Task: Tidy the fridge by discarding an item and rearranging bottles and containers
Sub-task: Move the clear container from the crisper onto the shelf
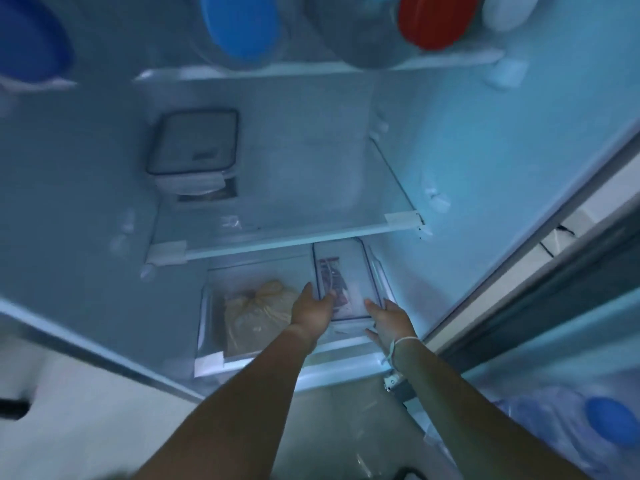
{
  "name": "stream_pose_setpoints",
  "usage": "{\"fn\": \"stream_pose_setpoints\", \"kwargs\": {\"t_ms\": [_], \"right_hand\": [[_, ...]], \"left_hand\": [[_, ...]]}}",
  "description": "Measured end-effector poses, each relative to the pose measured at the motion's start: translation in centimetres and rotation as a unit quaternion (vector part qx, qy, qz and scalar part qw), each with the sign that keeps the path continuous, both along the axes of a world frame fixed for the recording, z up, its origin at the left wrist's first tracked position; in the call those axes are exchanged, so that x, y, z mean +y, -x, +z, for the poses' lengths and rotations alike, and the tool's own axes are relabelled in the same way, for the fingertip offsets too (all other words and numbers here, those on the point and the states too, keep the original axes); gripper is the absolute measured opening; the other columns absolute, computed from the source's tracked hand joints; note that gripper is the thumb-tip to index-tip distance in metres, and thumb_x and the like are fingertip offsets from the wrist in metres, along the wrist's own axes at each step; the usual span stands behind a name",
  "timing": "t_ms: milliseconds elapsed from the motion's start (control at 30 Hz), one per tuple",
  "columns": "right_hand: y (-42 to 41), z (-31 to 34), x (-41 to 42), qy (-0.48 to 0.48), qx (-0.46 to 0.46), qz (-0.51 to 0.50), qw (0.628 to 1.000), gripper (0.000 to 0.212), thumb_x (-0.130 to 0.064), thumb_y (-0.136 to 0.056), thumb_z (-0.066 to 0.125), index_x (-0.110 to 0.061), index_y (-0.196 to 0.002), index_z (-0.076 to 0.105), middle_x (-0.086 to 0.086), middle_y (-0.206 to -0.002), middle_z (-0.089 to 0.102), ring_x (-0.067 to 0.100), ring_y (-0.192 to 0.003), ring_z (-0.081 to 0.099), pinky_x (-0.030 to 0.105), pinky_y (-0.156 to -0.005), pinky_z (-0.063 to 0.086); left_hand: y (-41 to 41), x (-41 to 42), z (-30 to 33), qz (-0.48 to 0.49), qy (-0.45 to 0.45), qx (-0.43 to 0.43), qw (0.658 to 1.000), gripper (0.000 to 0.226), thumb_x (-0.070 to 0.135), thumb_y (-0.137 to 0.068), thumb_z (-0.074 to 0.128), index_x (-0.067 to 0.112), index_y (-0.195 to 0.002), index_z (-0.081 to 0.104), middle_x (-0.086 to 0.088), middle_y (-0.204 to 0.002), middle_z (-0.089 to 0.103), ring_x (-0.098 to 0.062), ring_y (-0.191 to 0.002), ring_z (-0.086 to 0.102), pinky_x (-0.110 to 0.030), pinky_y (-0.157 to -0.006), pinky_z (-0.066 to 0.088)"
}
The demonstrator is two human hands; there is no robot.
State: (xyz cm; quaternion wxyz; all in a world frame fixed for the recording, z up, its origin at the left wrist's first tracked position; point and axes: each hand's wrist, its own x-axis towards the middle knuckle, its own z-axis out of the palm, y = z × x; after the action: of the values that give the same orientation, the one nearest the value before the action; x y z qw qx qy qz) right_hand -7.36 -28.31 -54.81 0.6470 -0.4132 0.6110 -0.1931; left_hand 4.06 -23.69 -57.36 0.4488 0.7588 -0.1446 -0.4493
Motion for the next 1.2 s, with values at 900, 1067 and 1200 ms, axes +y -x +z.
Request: {"fn": "stream_pose_setpoints", "kwargs": {"t_ms": [900, 1067, 1200], "right_hand": [[4.2, 12.6, 14.8, 0.03, -0.099, -0.021, 0.994, 0.056, -0.018, -0.094, 0.053, -0.009, -0.144, 0.032, 0.01, -0.147, 0.04, 0.032, -0.13, 0.043, 0.046, -0.103, 0.044], [2.4, 13.8, 13.9, 0.057, -0.136, -0.03, 0.989, 0.052, -0.02, -0.093, 0.053, -0.008, -0.142, 0.038, 0.009, -0.143, 0.045, 0.025, -0.115, 0.048, 0.045, -0.098, 0.047], [0.6, 14.6, 12.4, 0.061, -0.155, -0.041, 0.985, 0.043, -0.018, -0.094, 0.05, -0.006, -0.135, 0.045, 0.013, -0.127, 0.055, 0.026, -0.102, 0.052, 0.045, -0.094, 0.048]], "left_hand": [[4.7, 16.0, 14.5, -0.012, 0.079, -0.027, 0.996, 0.033, 0.022, -0.093, 0.048, 0.013, -0.124, 0.056, -0.013, -0.123, 0.065, -0.035, -0.112, 0.061, -0.046, -0.1, 0.047], [2.3, 14.8, 15.8, -0.027, 0.093, -0.063, 0.993, 0.037, 0.028, -0.09, 0.051, 0.016, -0.125, 0.057, -0.011, -0.124, 0.066, -0.033, -0.111, 0.063, -0.05, -0.102, 0.048], [0.5, 13.5, 17.6, -0.049, 0.09, -0.092, 0.99, 0.049, 0.028, -0.094, 0.05, 0.011, -0.139, 0.043, -0.014, -0.138, 0.056, -0.033, -0.124, 0.055, -0.046, -0.109, 0.042]]}}
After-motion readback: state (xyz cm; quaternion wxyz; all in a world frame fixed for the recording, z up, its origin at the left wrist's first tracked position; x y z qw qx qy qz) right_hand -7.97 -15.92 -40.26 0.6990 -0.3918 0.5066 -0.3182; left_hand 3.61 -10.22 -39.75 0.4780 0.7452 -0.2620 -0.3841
